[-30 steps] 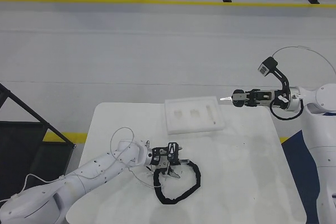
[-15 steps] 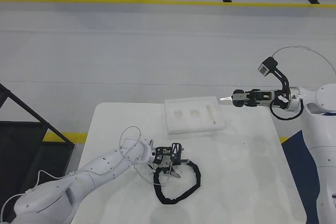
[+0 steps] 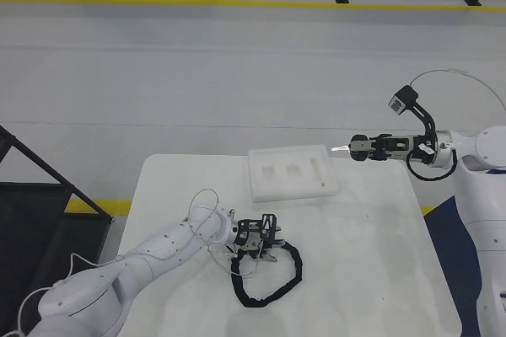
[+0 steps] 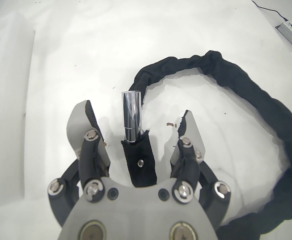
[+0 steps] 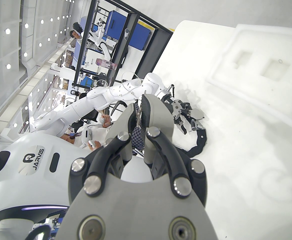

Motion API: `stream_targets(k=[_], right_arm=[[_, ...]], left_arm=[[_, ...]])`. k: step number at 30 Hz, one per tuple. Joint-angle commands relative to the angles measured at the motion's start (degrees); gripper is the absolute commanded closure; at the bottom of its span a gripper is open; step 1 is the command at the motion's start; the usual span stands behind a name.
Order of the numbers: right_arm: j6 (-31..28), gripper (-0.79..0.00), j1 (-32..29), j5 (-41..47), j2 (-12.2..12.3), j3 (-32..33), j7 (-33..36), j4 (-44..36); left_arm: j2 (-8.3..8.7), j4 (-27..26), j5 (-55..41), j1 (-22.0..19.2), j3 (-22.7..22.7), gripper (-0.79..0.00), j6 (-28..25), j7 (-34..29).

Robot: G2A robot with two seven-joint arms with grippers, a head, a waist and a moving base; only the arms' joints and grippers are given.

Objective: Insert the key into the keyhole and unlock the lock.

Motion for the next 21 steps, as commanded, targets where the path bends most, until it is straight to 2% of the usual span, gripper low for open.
stream_targets(k=[1,2,4,5,7,8,9,21], right_arm=[[0.0,0.000,0.0,0.0,0.0,0.0,0.0,0.0],[0.0,0.000,0.0,0.0,0.0,0.0,0.0,0.0],[0.0,0.000,0.0,0.0,0.0,0.0,0.0,0.0],[0.0,0.000,0.0,0.0,0.0,0.0,0.0,0.0],[0.0,0.000,0.0,0.0,0.0,0.0,0.0,0.0],[0.0,0.000,0.0,0.0,0.0,0.0,0.0,0.0],[0.0,0.000,0.0,0.0,0.0,0.0,0.0,0.0],[0.0,0.000,0.0,0.0,0.0,0.0,0.0,0.0]], left_arm=[[-0.34,1.0,0.2,0.1,-0.1,-0.551,-0.2,-0.1],[-0.49,1.4,0.3,0.1,-0.1,-0.542,-0.2,0.0],[-0.73,2.0,0.7,0.2,-0.2,-0.372,-0.4,0.4],[-0.83,2.2,0.9,0.1,-0.3,-0.336,-0.5,0.5],[-0.99,2.7,1.3,0.1,-0.5,-0.175,-0.9,0.9],[-1.06,2.9,1.4,0.1,-0.6,-0.022,-0.9,1.1],[-1.13,3.1,1.6,0.1,-0.7,0.000,-0.9,1.2],[-1.27,2.6,1.2,0.1,-3.4,0.000,-1.7,5.5]])
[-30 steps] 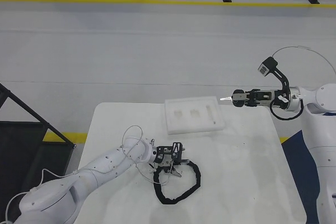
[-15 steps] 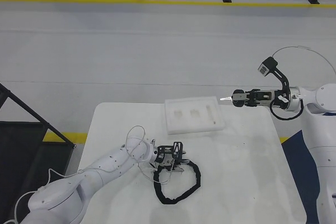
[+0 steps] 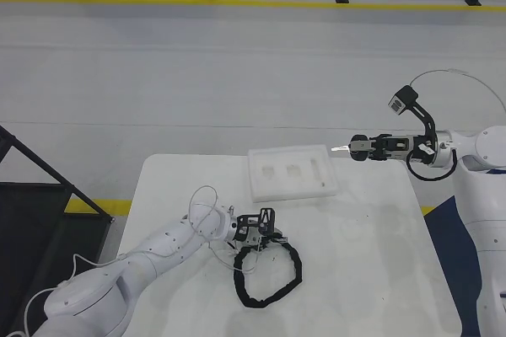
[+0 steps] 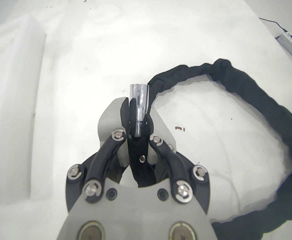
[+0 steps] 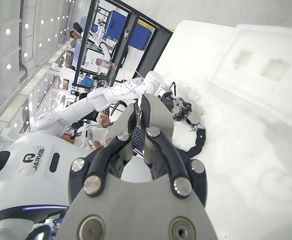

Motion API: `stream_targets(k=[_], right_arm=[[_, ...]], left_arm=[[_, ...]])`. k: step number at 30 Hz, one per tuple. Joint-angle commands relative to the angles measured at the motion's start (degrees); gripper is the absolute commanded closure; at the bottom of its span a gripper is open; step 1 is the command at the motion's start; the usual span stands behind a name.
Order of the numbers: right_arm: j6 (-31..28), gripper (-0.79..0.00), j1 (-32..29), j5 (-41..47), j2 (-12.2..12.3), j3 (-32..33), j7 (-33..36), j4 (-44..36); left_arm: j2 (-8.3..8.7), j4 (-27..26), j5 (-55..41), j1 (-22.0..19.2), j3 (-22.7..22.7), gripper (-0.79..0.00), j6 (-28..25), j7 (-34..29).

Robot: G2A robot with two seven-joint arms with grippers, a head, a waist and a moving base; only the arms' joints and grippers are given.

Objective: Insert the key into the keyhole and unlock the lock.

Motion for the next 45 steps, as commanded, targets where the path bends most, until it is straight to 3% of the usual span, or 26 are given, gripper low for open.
stream_targets(k=[1,9,17,25,30,36,45], right_arm=[[0.0,0.000,0.0,0.0,0.0,0.0,0.0,0.0],[0.0,0.000,0.0,0.0,0.0,0.0,0.0,0.0],[0.2,0.000,-0.2,-0.1,0.0,-0.1,-0.4,-0.1],[11.4,0.000,-2.9,1.4,0.6,-3.3,1.5,-5.6],[15.1,0.000,-4.2,3.2,1.6,-5.9,1.5,-10.6],[16.2,0.000,-4.4,3.4,3.3,-8.8,1.5,-15.2],[16.3,0.000,-3.7,1.5,5.3,-11.1,1.5,-17.5]], left_arm=[[0.16,-0.1,-0.4,0.0,-0.7,0.000,-0.4,0.7],[1.58,-2.7,-2.1,0.6,-4.3,0.000,-1.4,3.4],[4.67,-9.0,-1.4,2.6,-9.6,0.000,-0.8,7.1],[7.52,-15.7,-2.9,6.1,-16.3,0.000,2.1,9.9],[8.78,-20.6,-2.8,7.8,-19.8,0.000,3.1,9.7],[9.46,-24.6,-2.9,9.4,-22.2,0.000,1.8,11.9],[8.81,-24.3,-3.4,9.5,-23.1,0.000,2.4,16.6]])
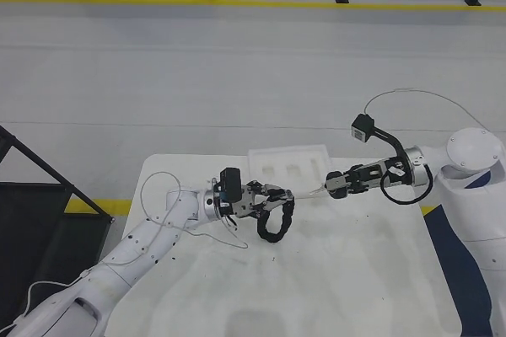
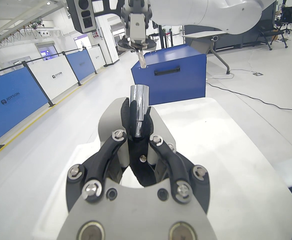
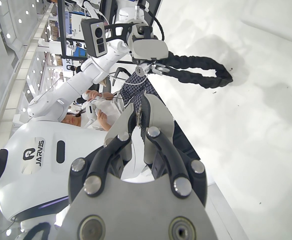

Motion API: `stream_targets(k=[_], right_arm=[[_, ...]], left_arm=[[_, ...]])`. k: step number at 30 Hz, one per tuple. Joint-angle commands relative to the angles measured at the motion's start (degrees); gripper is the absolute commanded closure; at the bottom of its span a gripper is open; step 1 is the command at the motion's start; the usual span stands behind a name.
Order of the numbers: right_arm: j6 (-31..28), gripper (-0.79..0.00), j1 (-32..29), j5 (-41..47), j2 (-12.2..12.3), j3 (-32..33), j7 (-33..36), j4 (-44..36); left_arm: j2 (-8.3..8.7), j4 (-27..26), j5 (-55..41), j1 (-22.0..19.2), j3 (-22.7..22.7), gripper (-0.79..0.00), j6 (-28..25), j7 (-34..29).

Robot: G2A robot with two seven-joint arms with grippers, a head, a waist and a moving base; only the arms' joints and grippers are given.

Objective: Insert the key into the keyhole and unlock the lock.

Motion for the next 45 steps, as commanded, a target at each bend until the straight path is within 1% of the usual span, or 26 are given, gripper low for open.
stream_targets(k=[1,12,14,16,19,22,26,33,36,38,45], right_arm=[[0.0,0.000,0.0,0.0,0.0,0.0,0.0,0.0],[0.0,0.000,0.0,0.0,0.0,0.0,0.0,0.0],[0.0,0.000,-0.7,-0.2,0.0,-0.1,-1.8,-0.6],[0.2,0.000,-1.0,-0.6,0.1,-0.2,-2.5,-1.8],[0.5,0.000,-0.9,-2.0,0.3,-0.3,-2.5,-3.4],[0.2,0.000,-0.6,-3.5,0.6,-0.2,-2.8,-5.0],[-2.0,0.000,-0.6,-5.1,1.0,0.2,-1.8,-8.4],[-3.8,0.000,-1.3,-5.0,1.7,1.6,-0.4,-12.0],[-5.7,0.000,-1.7,-5.2,2.0,1.7,-0.2,-13.4],[-6.7,0.000,-2.0,-5.4,2.1,1.6,-0.1,-14.1],[-8.9,0.000,-2.7,-8.3,2.5,1.0,-1.3,-17.0]], left_arm=[[-0.05,0.1,0.1,0.0,0.0,0.000,0.2,0.5],[-0.05,0.1,0.1,0.0,0.0,0.000,0.2,0.5],[-0.06,0.1,0.0,0.1,-0.2,0.000,0.7,0.3],[-0.05,-0.4,-0.3,0.9,-1.3,0.000,4.3,-0.5],[-0.15,-1.0,-0.6,2.5,-2.4,0.000,8.8,1.4],[-0.44,-1.3,0.9,3.8,-2.3,0.000,12.9,3.2],[-0.96,-1.9,3.4,4.9,-1.9,0.000,17.6,6.0],[-1.74,-1.8,8.8,5.6,-0.7,0.000,22.2,11.3],[-2.07,-1.3,10.9,5.7,-0.2,0.000,23.5,12.8],[-2.29,-0.9,12.6,5.7,0.1,0.000,25.0,13.5],[-3.20,0.5,13.8,5.9,0.7,0.000,27.7,14.3]])
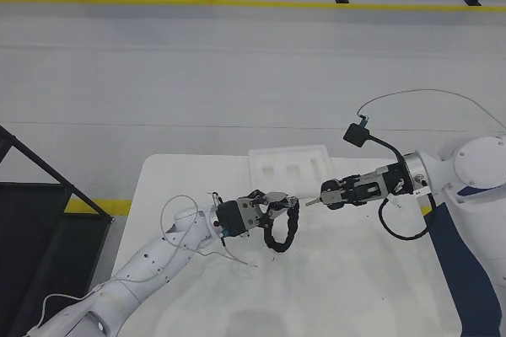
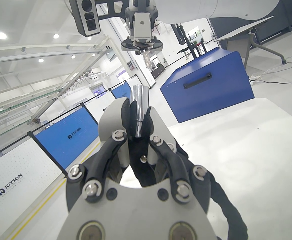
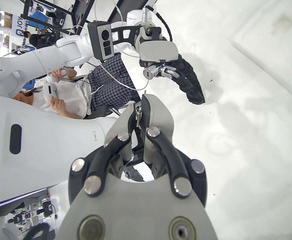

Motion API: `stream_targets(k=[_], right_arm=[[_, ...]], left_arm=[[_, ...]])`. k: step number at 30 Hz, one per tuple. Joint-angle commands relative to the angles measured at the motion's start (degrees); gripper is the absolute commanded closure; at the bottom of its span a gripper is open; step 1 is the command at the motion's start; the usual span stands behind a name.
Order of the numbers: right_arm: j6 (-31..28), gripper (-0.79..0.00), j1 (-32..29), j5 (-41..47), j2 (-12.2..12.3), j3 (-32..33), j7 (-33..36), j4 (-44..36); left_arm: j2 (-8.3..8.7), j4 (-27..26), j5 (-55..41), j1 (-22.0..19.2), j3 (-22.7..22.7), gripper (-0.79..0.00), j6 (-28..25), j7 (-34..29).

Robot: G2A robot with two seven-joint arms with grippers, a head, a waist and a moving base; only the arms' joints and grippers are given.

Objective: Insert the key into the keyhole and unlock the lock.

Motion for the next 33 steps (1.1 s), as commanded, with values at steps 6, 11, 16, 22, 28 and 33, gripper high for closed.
stream_targets(k=[6,11,16,22,28,33], right_arm=[[-4.7,0.000,-0.7,-5.0,0.4,-0.4,-2.8,-3.7],[-5.3,0.000,-1.7,-7.1,0.8,0.1,-4.3,-4.8],[-5.3,0.000,-1.8,-7.2,0.8,0.2,-4.4,-4.9],[-5.3,0.000,-2.1,-7.3,0.8,0.1,-5.2,-5.1],[-5.7,0.000,-2.8,-7.8,1.0,-1.0,-5.9,-9.1],[-6.2,0.000,-2.7,-9.7,1.1,-2.1,-5.9,-11.7]], left_arm=[[-0.98,1.3,-0.1,-0.2,0.9,0.000,-0.6,-0.8],[-1.25,1.5,-1.6,-0.1,0.8,0.000,-1.0,-1.4],[-1.25,1.5,-1.6,-0.1,0.8,0.000,-1.0,-1.4],[-1.25,1.5,-1.6,-0.1,0.8,0.000,-1.0,-1.4],[-1.53,0.4,-1.9,1.4,0.2,0.000,0.8,-3.5],[-2.12,2.4,-2.1,1.4,0.5,0.000,0.6,-0.8]])
